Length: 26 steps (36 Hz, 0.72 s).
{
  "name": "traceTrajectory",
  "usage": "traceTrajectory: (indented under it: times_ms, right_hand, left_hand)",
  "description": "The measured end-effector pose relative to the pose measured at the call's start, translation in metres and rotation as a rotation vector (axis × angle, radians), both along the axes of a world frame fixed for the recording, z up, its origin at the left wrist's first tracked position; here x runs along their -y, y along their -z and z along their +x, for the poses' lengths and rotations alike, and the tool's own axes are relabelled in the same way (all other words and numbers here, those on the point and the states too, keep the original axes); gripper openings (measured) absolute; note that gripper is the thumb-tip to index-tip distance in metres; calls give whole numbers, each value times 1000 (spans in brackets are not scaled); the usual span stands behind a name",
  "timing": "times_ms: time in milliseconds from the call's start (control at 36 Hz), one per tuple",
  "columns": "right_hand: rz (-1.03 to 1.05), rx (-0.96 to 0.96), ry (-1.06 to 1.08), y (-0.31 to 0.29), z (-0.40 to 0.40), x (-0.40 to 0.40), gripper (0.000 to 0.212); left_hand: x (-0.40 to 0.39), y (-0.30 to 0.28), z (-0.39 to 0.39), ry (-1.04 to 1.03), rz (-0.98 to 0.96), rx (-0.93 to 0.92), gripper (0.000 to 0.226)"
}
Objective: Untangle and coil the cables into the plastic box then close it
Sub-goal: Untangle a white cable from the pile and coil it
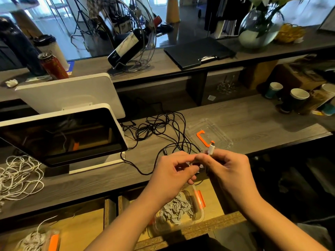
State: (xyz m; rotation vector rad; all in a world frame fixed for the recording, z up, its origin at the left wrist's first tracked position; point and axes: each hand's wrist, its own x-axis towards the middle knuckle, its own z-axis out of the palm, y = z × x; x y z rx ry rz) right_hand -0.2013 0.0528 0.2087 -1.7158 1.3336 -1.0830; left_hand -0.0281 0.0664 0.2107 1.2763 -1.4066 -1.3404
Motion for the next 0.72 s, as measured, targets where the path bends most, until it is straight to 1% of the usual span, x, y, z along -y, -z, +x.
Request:
traceTrajectory:
  times_ms: [83,111,167,250,333,389,472,528,583,667,722]
  right_hand:
    - [1,-279,-34,4,1,1,48]
    - [15,-343,-63,5,2,1,53]
    - [49,-381,-125,8,4,1,50]
    - [101,-370,-190,8,6,1,43]
    - [106,-400,-216,6,10,1,41]
    - [86,-418,-199,5,14,0,32]
    - [81,-327,-100,4,15,-1,11]
    - [123,-236,-28,5,15,-2,19]
    - [120,-205,-8,5,17,-3,17]
    - [50,-222,-50,4,20,-5,20]
    - [38,-183,-82,2,20,-4,17]
  left_hand:
    - [2,5,2,8,-23,134,26]
    - [3,8,3,8,-49,183,25]
    - [3,12,7,0,-128,275,24]
    - [0,15,10,-39,-206,325,29]
    - [-5,17,8,-106,-213,286,37]
    - [-6,19,8,-136,-212,276,41]
    - [-4,22,10,-136,-218,277,37]
    - [-1,24,13,-116,-278,278,32]
    - [0,24,15,-109,-328,285,30]
    - [1,24,18,-121,-350,276,30]
    - [1,24,20,-139,-370,269,30]
